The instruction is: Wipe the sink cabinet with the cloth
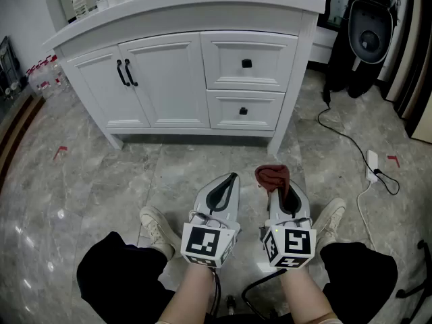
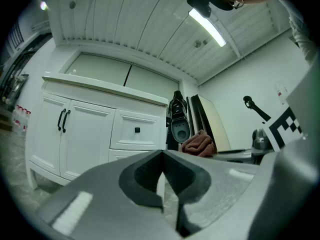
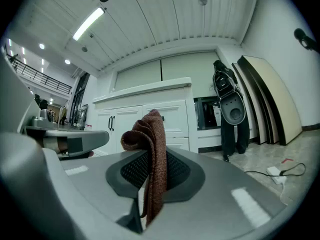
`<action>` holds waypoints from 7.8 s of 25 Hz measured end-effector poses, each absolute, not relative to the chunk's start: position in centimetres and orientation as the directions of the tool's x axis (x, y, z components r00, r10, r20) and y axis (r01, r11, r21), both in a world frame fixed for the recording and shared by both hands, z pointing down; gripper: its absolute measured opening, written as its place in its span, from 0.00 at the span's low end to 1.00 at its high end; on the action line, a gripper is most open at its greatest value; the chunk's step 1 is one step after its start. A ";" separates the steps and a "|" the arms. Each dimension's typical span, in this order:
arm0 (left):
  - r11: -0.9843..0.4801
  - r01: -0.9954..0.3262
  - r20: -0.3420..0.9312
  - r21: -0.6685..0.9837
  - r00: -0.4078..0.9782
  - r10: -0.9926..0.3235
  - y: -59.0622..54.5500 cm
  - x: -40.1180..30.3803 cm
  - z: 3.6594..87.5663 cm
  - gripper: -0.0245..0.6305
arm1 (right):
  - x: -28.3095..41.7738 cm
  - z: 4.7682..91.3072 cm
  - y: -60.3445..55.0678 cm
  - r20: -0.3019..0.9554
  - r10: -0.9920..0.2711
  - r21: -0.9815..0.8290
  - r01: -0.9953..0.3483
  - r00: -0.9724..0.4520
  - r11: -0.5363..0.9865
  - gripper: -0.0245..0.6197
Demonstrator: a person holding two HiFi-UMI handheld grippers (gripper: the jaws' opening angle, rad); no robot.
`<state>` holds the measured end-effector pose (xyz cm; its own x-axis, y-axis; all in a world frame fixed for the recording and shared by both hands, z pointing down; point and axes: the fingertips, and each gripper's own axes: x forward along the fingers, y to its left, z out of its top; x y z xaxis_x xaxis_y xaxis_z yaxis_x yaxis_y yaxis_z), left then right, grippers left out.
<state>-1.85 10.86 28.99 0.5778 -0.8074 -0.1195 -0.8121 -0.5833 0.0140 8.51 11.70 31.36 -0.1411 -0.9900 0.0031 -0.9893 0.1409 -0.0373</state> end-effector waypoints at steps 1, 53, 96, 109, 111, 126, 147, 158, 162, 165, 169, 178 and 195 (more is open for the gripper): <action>-0.585 -0.811 -0.115 0.017 0.580 -0.807 10.9 -1.8 29.1 0.04 | 8.5 31.4 11.7 0.004 -0.990 -0.038 -0.989 -0.141 0.141 0.16; -0.449 -0.891 -0.155 0.071 0.435 -0.887 -10.2 -5.2 26.6 0.04 | 5.6 27.7 -11.3 -0.061 -0.958 -0.115 -0.951 -0.281 0.287 0.17; -0.480 -0.877 -0.207 0.018 0.467 -0.860 -17.8 -6.0 23.6 0.04 | 4.5 17.5 -22.5 -0.201 -0.919 0.001 -0.939 -0.338 0.345 0.17; -0.553 -0.833 -0.190 -0.029 0.548 -0.815 -15.8 -2.2 23.0 0.04 | 12.5 17.2 -21.3 -0.214 -0.956 -0.030 -0.977 -0.198 0.209 0.17; -0.558 -0.830 -0.187 -0.026 0.552 -0.812 -15.9 -1.9 23.3 0.04 | 14.0 17.3 -21.2 -0.210 -0.963 -0.032 -0.983 -0.168 0.179 0.17; -0.575 -0.818 -0.159 -0.013 0.570 -0.806 -15.4 -2.3 23.7 0.04 | 20.2 18.1 -19.2 -0.172 -0.985 -0.169 -0.986 0.018 0.011 0.17; -0.420 -0.906 -0.136 0.058 0.410 -0.902 -16.4 -11.4 27.2 0.04 | -4.5 23.9 -22.1 -0.100 -0.896 -0.124 -0.888 -0.432 0.443 0.17; -0.412 -0.905 -0.137 0.109 0.396 -0.908 -17.8 -11.9 28.2 0.04 | -2.2 24.7 -23.9 -0.085 -0.929 -0.119 -0.922 -0.361 0.369 0.17; -0.441 -0.892 -0.130 0.104 0.427 -0.895 -17.8 -10.1 28.0 0.04 | 0.5 25.2 -24.2 -0.066 -0.947 -0.170 -0.932 -0.315 0.321 0.17; -0.454 -0.886 -0.136 0.096 0.440 -0.888 -17.8 -9.3 28.0 0.04 | 1.2 25.5 -24.0 -0.057 -0.953 -0.197 -0.932 -0.298 0.303 0.16; -0.459 -0.883 -0.141 0.096 0.445 -0.885 -17.9 -8.8 27.6 0.04 | 2.8 26.1 -23.5 -0.042 -0.963 -0.243 -0.932 -0.266 0.268 0.17; -0.509 -0.856 -0.141 0.085 0.496 -0.857 -18.0 -5.5 27.0 0.04 | 5.6 24.5 -21.2 -0.117 -0.970 -0.165 -0.959 -0.211 0.229 0.16; -0.563 -0.826 -0.100 0.028 0.558 -0.824 -18.1 -1.3 28.6 0.04 | 11.9 24.1 -22.5 -0.116 -0.982 -0.191 -0.966 -0.152 0.172 0.17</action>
